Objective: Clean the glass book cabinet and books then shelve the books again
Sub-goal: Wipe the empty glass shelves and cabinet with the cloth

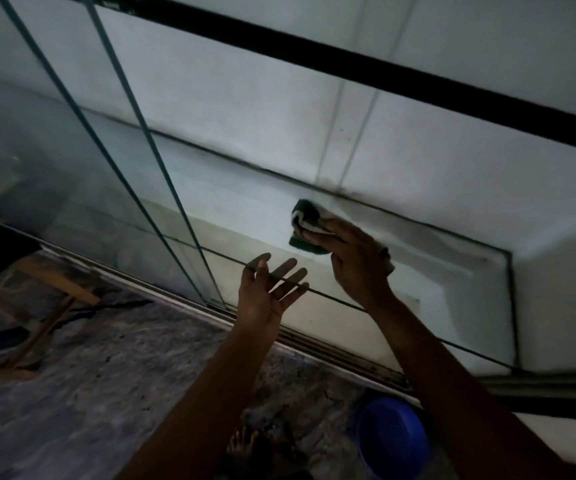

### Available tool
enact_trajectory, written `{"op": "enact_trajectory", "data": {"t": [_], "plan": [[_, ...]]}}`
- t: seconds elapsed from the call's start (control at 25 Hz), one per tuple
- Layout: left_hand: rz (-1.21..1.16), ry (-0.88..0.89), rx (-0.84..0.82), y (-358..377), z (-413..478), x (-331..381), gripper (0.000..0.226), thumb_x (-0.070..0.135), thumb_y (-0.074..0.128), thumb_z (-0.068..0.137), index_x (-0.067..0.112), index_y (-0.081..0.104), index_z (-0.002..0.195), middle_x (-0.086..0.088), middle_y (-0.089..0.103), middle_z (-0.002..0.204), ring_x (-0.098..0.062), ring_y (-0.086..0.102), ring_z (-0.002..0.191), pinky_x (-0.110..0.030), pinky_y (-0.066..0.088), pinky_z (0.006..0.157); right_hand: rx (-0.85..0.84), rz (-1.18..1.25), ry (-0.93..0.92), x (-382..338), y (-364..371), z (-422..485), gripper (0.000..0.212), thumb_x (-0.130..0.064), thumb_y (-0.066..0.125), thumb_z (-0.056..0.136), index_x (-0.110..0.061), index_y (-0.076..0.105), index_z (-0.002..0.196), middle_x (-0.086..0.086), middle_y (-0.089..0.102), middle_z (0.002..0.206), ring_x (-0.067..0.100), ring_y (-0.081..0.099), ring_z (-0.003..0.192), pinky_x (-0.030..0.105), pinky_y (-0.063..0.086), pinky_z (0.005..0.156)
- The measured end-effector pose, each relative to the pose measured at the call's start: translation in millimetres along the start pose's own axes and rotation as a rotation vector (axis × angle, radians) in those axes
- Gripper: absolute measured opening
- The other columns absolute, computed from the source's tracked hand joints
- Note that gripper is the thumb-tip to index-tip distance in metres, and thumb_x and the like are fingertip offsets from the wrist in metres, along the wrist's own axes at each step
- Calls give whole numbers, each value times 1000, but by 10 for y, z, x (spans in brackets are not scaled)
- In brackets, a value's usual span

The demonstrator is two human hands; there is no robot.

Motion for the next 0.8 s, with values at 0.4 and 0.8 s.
{"op": "enact_trajectory", "data": {"t": [0.4,0.8], "plan": [[166,-132,-40,170,-244,-370,14,25,40,100,20,44,112,-13,65,104,-26,69,81,-42,57,73,146,202,411,-54,-839,-961,51,0,36,80,-16,59,122,13,60,122,32,59,105,37,44,94],[160,-105,-86,306,-270,-647,13,22,37,101,17,49,99,-15,67,104,-28,70,87,-43,56,78,235,-403,803,1227,-816,-938,54,2,52,83,-13,49,135,25,50,131,44,47,120,53,42,97]]}}
Point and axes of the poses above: each hand's wrist, its own z-axis towards the middle knuckle, its own y-axis out of the palm, x = y × z, the point moved 4 cm from there along z, towards the middle knuckle
